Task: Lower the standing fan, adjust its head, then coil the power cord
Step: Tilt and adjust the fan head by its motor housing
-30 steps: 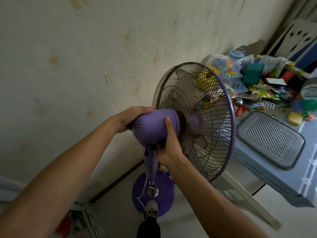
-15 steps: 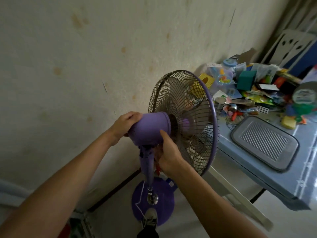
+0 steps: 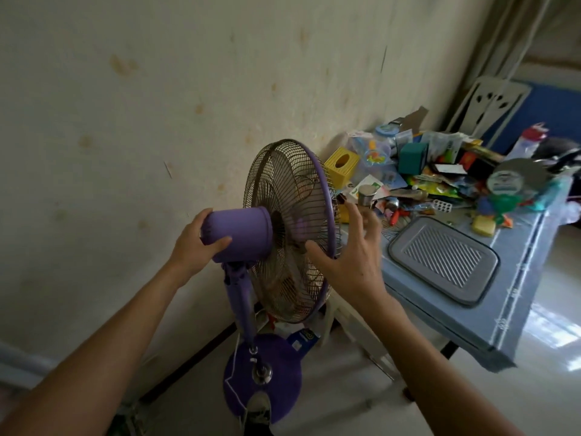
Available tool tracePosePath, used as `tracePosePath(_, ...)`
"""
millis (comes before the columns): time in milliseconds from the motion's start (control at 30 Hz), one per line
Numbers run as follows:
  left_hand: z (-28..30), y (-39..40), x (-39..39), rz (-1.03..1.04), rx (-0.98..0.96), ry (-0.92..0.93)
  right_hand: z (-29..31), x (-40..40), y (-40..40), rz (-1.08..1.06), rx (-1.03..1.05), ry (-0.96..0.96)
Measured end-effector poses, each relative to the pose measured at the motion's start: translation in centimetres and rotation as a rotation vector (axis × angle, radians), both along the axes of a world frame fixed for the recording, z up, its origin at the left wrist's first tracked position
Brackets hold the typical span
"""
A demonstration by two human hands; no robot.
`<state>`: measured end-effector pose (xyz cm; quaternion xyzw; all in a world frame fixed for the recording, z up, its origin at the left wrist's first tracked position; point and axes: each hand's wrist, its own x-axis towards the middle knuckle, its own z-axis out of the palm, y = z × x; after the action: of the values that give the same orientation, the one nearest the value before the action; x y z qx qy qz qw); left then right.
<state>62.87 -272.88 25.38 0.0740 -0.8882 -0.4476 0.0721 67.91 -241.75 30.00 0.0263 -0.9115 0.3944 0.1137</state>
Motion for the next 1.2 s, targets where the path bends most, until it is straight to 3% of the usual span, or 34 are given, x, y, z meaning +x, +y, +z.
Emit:
tracePosePath(100, 0.4, 0.5, 0.2, 0.003, 0.013, -0.019, -1.7, -0.5, 0.2, 0.122, -0.138, -0.161)
tracePosePath(767, 0.7, -0.5, 0.1, -0.07, 0.057, -0.056, -2.0, 0.4, -2.0, 0.024, -0.096, -0.047)
tracePosePath(900, 0.8, -1.4, 1.5, -0.052, 0.049, -0.065, 0.1, 1.6, -4.4, -0.022, 0.043, 0.233)
tracePosePath(1000, 1.2, -2.4, 2.4, -0.001, 0.063, -0.072, 1.2, 2.4, -6.6, 0.096, 0.039, 0.437)
tracePosePath(1200, 2.1, -2.6, 6.0, 0.042, 0.095, -0.077, -1.5, 3.3, -9.3, 0.345, -0.081, 0.134)
